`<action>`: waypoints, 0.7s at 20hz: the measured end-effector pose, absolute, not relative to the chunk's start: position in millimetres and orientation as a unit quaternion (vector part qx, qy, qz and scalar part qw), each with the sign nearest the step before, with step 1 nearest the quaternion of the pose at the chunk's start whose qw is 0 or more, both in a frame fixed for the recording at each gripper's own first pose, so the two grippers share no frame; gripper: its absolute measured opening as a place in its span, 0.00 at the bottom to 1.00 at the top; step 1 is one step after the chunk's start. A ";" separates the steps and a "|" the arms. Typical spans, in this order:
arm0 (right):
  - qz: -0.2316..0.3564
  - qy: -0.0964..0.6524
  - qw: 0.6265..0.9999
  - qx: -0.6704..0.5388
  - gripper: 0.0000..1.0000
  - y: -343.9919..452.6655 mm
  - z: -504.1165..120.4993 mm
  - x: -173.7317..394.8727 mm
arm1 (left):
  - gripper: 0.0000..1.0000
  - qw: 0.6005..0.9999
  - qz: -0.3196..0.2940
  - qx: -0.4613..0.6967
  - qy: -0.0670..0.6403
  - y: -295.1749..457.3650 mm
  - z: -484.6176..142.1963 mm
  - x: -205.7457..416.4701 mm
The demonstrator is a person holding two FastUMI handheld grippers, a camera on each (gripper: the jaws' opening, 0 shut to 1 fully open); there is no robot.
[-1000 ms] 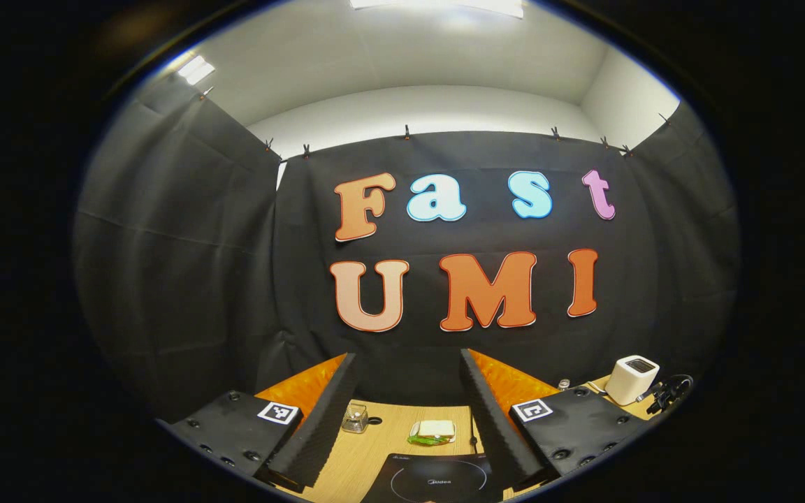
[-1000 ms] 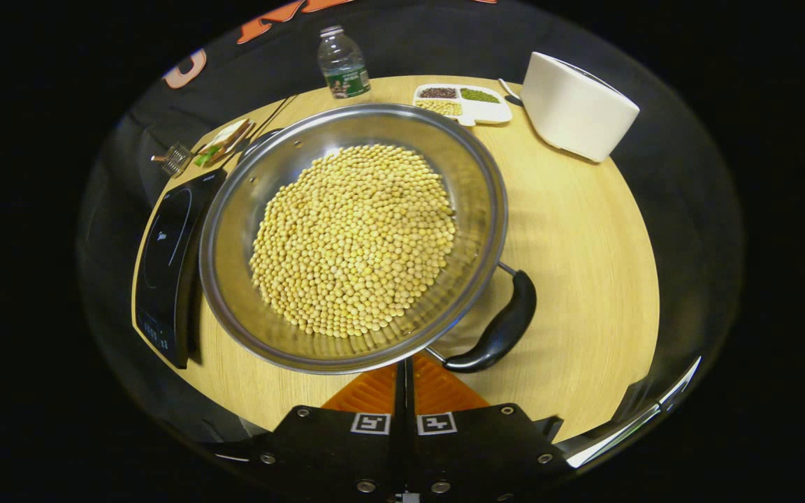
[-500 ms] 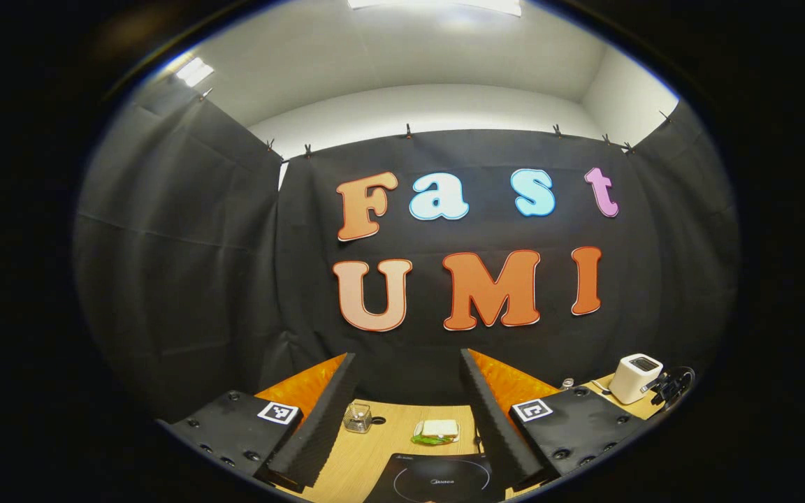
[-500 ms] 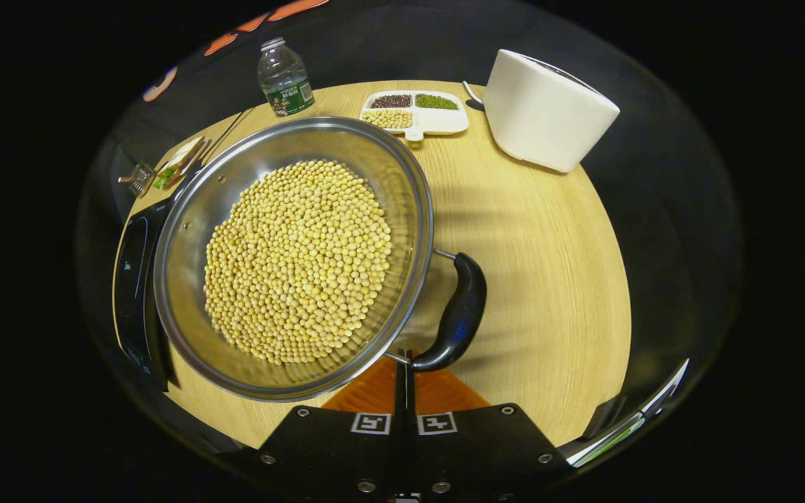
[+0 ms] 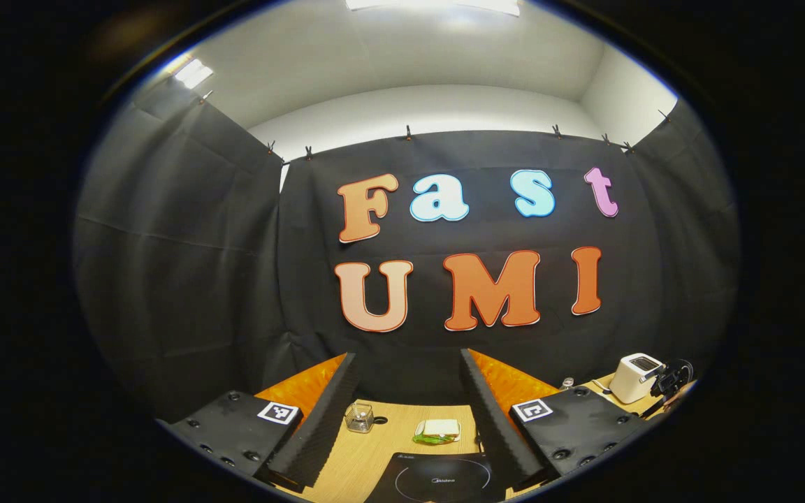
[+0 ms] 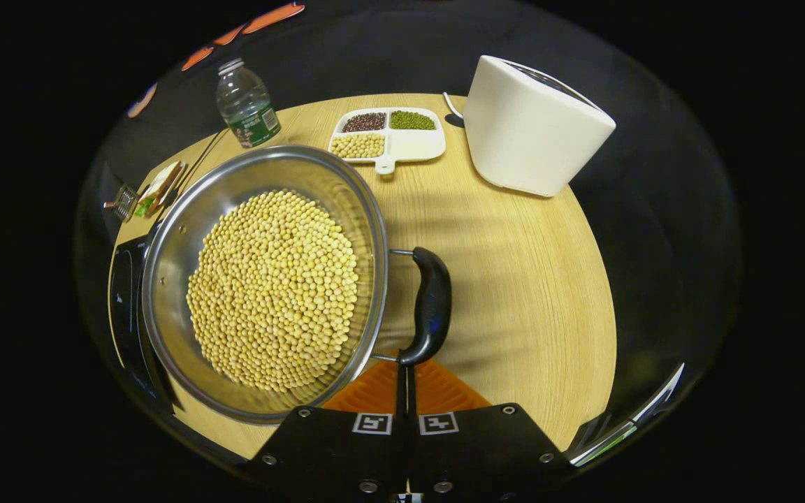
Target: First push the handle of the pot to place it horizontally, then grasp the pot with both hands and set it on the induction cooktop.
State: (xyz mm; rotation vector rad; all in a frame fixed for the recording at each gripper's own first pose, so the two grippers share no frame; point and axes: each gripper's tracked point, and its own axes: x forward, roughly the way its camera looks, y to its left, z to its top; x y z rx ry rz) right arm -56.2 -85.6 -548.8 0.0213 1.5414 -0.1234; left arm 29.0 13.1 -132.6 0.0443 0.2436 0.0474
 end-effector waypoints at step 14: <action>-0.044 0.641 0.764 0.058 0.13 -106.6 -483.0 -17.5 | 0.95 0.984 -0.031 0.008 0.173 -48.5 -173.9 34.2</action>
